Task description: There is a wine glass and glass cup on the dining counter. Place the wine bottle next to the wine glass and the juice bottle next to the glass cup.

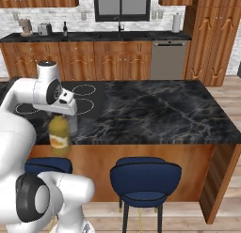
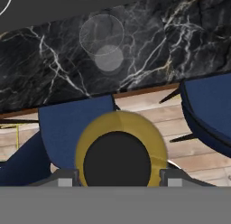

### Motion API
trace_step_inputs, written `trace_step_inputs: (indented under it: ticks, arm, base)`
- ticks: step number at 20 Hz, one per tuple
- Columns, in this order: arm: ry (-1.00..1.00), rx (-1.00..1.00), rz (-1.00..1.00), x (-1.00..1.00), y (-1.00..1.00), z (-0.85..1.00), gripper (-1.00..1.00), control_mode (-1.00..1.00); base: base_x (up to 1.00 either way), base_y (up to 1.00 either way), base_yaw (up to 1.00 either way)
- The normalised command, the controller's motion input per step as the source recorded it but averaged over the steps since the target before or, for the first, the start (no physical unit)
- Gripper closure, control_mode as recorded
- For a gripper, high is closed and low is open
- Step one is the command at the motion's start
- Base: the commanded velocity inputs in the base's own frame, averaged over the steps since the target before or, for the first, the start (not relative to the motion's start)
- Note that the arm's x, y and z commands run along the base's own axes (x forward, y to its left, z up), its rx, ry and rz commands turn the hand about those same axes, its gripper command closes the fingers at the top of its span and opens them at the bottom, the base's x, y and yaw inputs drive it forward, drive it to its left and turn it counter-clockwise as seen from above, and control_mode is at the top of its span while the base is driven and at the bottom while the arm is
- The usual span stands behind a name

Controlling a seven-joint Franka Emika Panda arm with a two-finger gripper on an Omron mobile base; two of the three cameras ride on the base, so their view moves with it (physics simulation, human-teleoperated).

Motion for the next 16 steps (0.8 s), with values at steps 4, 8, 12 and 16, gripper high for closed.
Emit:
trace_step_inputs:
  ticks: [4, 8, 12, 16]
  arm:
    - [0.0, 0.03, 0.06, 0.4, -0.22, 0.04, 1.0, -1.0]
    - [0.0, 0.07, 0.09, 0.36, -0.34, 0.02, 1.0, -1.0]
    - [-0.01, 0.02, 0.1, 0.3, -0.32, 0.0, 1.0, -1.0]
    - [-0.07, 0.0, 0.13, 0.32, -0.17, -0.06, 1.0, -1.0]
  base:
    - [0.0, 0.0, 0.0]
    - [0.0, 0.0, 0.0]
    - [0.0, 0.0, 0.0]
    - [0.0, 0.0, 0.0]
